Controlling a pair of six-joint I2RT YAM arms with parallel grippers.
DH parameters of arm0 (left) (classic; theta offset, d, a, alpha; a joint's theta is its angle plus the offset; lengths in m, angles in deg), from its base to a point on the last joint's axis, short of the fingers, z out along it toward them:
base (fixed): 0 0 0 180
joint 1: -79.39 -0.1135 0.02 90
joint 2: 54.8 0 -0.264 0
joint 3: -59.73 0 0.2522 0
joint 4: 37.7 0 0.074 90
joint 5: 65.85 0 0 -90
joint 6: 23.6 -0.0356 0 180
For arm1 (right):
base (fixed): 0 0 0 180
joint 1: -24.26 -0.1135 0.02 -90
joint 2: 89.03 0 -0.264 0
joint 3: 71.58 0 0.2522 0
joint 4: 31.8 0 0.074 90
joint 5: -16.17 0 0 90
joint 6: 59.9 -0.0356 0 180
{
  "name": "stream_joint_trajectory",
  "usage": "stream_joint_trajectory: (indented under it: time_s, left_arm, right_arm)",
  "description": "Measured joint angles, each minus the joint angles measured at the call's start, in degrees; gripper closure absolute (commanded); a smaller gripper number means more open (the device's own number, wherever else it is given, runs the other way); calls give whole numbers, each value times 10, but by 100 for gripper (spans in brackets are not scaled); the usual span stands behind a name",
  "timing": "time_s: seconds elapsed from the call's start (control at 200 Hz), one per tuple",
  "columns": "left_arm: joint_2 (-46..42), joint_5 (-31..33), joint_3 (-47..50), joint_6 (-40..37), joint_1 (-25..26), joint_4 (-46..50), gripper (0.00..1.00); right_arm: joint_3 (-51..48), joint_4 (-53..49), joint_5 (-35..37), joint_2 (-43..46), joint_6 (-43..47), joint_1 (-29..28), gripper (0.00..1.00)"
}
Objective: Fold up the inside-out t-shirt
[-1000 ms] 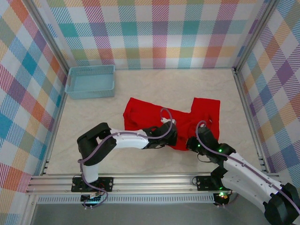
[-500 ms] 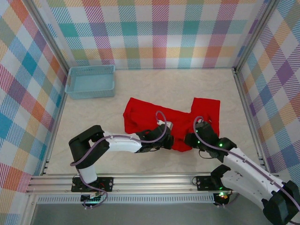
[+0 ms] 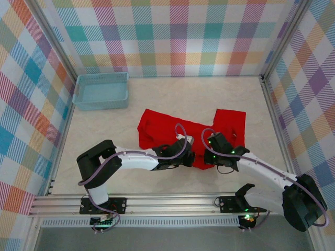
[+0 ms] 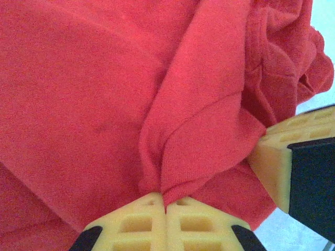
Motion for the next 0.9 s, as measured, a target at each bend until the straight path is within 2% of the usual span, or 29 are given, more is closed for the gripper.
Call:
stream_joint_trajectory:
  time_s: [0.065, 0.095, 0.175, 0.26, 0.33, 0.43, 0.5, 0.64, 0.725, 0.9]
  left_arm:
    - [-1, 2, -5, 0, 0, 6, 100]
    - [-3, 3, -6, 0, -2, 8, 100]
    - [-7, 4, -7, -1, -3, 9, 100]
    - [-10, 4, -8, -2, -4, 8, 100]
    - [-11, 3, -8, -2, -4, 7, 100]
    - [-12, 0, -8, -2, -4, 7, 100]
    - [-12, -1, -8, -2, -4, 7, 100]
    - [-19, 2, -8, -2, -4, 10, 98]
    - [-21, 12, -13, -2, -9, 24, 95]
    - [-20, 8, -14, 11, -44, 40, 88]
  right_arm:
    - [4, -3, 1, 0, 3, 0, 96]
    - [6, -5, 1, 0, 5, 0, 92]
    - [9, -8, 3, 9, 9, 0, 73]
    - [9, -12, 4, 23, 17, -2, 63]
    - [9, -12, 4, 20, 21, -4, 57]
    - [10, -10, 4, -5, 22, -4, 57]
    - [13, -12, 9, -30, 21, -4, 62]
    - [26, -15, 15, -67, 20, -4, 90]
    - [26, -20, 12, -50, 12, -4, 100]
    - [26, -25, -32, 70, 13, -4, 100]
